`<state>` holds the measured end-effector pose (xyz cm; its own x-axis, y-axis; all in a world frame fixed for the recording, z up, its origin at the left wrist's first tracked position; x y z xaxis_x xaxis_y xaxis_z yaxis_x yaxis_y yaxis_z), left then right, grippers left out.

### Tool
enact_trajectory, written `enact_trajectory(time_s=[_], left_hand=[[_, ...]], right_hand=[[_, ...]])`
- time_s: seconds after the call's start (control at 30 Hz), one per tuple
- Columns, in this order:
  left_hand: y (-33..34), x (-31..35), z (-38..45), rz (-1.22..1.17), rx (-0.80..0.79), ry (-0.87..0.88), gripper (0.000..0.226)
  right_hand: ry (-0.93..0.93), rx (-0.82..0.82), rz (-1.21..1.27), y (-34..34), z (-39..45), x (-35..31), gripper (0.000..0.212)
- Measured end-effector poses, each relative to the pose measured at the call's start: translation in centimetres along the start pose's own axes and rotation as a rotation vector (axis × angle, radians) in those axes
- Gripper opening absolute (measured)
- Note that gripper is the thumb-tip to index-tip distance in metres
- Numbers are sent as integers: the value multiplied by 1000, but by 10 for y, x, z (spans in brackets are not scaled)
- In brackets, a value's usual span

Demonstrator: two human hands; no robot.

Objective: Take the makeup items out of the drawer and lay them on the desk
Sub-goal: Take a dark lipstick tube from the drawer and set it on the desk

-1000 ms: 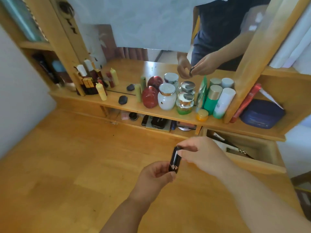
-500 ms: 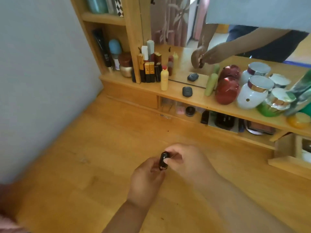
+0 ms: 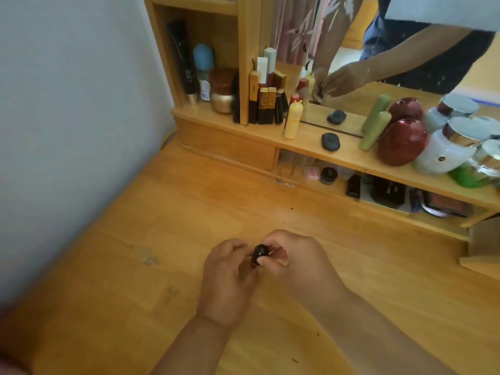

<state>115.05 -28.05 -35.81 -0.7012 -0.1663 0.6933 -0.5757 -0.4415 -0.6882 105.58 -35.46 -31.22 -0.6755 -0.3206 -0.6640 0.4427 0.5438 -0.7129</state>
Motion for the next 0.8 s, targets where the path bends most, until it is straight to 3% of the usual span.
enact_trajectory(time_s=[0.47,0.8], left_hand=[[-1,2,1,19,-39,28,24],[-9,6,-4,23,-54,7,48]], right_hand=[[-42,29,-78,2,-8,-10,20],[-24,59,-100,-10,-16,-4,45]])
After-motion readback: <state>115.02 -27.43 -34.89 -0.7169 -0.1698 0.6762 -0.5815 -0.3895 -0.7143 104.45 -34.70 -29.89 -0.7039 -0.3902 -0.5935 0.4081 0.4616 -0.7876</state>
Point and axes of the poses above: each hand's wrist, its own z-axis towards the middle knuckle, its own y-axis out of the palm, x = y × z, the point moved 8 cm from there along z, towards the middle knuckle, and after that the axes turned 9 degrees about y, right-handed, at the moved point
